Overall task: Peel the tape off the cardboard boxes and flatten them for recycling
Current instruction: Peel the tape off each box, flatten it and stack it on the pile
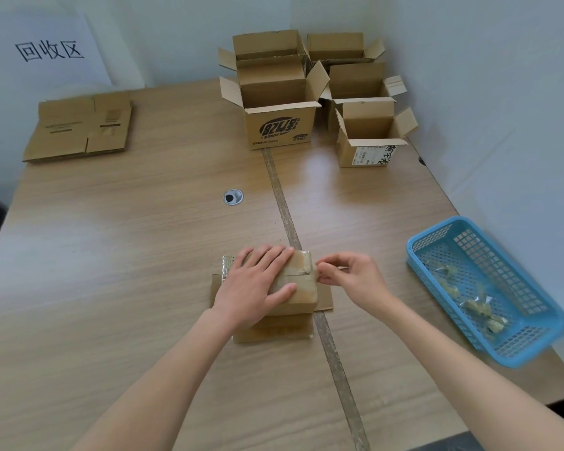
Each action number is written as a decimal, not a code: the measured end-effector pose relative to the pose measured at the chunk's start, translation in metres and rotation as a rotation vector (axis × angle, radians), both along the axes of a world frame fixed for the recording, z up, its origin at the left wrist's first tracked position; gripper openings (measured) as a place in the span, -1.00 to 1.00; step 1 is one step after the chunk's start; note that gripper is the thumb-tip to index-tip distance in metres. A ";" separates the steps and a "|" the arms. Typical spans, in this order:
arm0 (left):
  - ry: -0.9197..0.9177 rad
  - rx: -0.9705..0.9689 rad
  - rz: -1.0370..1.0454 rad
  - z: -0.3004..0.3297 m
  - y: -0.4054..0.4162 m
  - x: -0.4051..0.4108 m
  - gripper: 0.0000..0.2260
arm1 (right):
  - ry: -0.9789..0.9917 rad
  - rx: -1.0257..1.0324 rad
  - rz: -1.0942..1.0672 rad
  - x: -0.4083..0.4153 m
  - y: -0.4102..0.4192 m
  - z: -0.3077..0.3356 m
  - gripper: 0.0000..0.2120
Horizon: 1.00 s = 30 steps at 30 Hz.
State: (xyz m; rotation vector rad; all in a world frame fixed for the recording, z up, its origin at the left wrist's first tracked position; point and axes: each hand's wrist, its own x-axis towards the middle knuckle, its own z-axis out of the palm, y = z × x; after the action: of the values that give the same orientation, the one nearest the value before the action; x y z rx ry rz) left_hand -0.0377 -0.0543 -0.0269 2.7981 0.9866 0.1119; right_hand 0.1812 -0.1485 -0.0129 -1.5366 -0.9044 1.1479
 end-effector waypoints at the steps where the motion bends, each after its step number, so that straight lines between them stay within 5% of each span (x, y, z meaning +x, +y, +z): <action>1: -0.002 -0.005 -0.022 0.000 0.001 -0.002 -0.39 | 0.094 -0.033 0.018 0.004 -0.005 -0.001 -0.92; 4: -0.005 -0.029 -0.075 0.001 0.002 -0.006 -0.39 | 0.178 -0.063 -0.066 0.020 -0.012 -0.001 -0.87; 10: -0.021 -0.018 -0.093 0.000 0.000 -0.008 -0.40 | -0.440 0.052 0.259 0.001 -0.014 0.015 -0.57; 15: -0.040 -0.004 -0.098 -0.001 -0.001 -0.008 -0.41 | -0.813 0.256 0.259 -0.012 -0.019 0.011 -0.93; 20: -0.051 -0.010 -0.149 -0.001 0.000 -0.011 -0.42 | -0.724 0.061 -0.053 0.028 0.002 0.015 -0.93; 27: -0.025 -0.027 -0.150 0.000 0.000 -0.012 -0.41 | -0.741 0.050 -0.004 0.018 -0.008 0.004 -0.80; 30: -0.025 -0.028 -0.145 -0.001 0.000 -0.012 -0.40 | -0.550 0.064 -0.055 0.011 -0.005 0.003 -0.83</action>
State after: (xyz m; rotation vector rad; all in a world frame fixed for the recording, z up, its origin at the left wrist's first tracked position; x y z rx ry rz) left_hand -0.0497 -0.0542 -0.0274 2.8238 0.7702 0.1124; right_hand 0.1918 -0.1538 -0.0103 -1.8474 -1.2335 0.6510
